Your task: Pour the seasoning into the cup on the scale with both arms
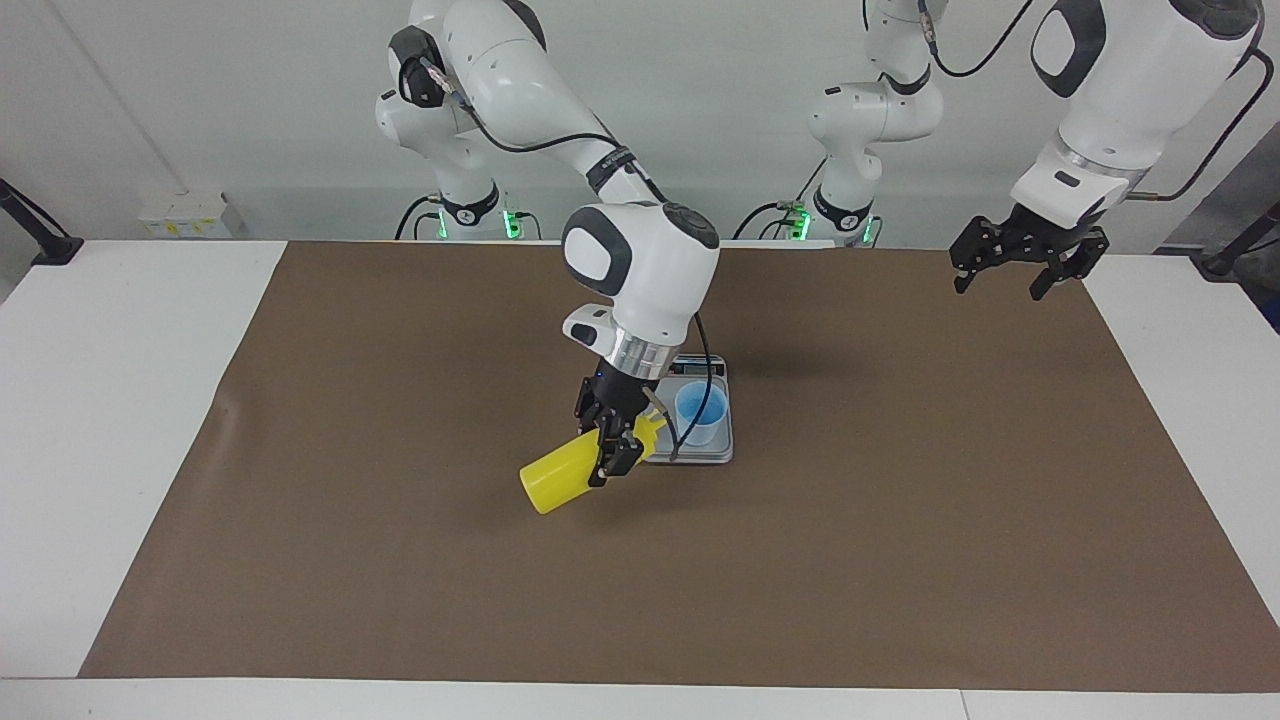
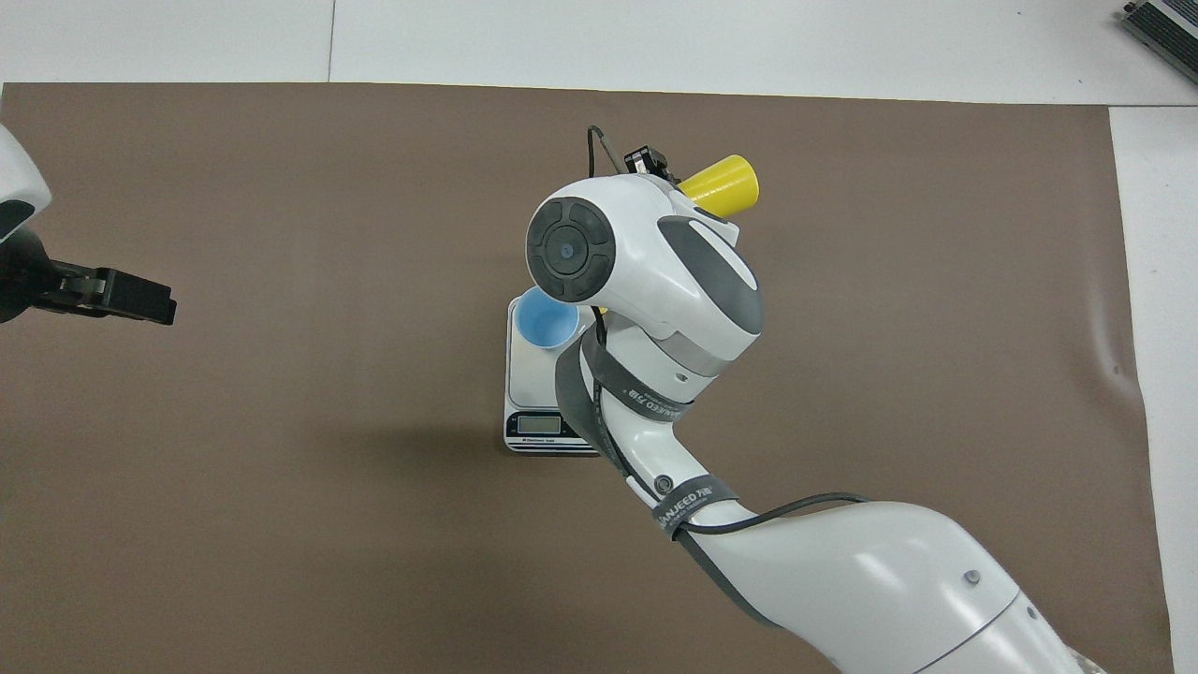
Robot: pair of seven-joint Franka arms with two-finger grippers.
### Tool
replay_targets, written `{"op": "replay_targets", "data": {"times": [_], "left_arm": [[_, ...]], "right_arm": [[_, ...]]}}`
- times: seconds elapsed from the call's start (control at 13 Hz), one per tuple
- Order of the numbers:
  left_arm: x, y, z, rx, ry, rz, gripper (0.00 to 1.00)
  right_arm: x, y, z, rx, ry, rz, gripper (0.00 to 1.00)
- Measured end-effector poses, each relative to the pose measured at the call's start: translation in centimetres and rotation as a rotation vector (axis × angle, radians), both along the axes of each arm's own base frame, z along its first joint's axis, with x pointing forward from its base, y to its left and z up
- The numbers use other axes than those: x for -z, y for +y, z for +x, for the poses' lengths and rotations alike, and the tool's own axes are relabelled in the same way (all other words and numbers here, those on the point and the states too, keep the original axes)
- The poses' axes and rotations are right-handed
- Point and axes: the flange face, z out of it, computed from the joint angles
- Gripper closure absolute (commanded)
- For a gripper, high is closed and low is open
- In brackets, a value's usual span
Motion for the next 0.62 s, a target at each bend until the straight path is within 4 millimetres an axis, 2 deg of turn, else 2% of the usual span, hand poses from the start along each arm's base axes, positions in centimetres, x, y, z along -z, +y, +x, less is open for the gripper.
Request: {"op": "replay_targets", "data": {"times": [0.31,0.46,0.62], "left_arm": [[0.0,0.0,0.0,0.0,0.0,0.0,0.0],[0.0,0.0,0.0,0.0,0.0,0.0,0.0],[0.0,0.0,0.0,0.0,0.0,0.0,0.0]], "right_arm": [[0.2,4.4,-2.6,-0.107,-0.05,-0.122,1.0],[0.5,5.3,-3.2,-0.152,-0.086,-0.202,1.0],[1.1,5.3,-3.4,-0.182,-0.11,-0.268,1.0]]}}
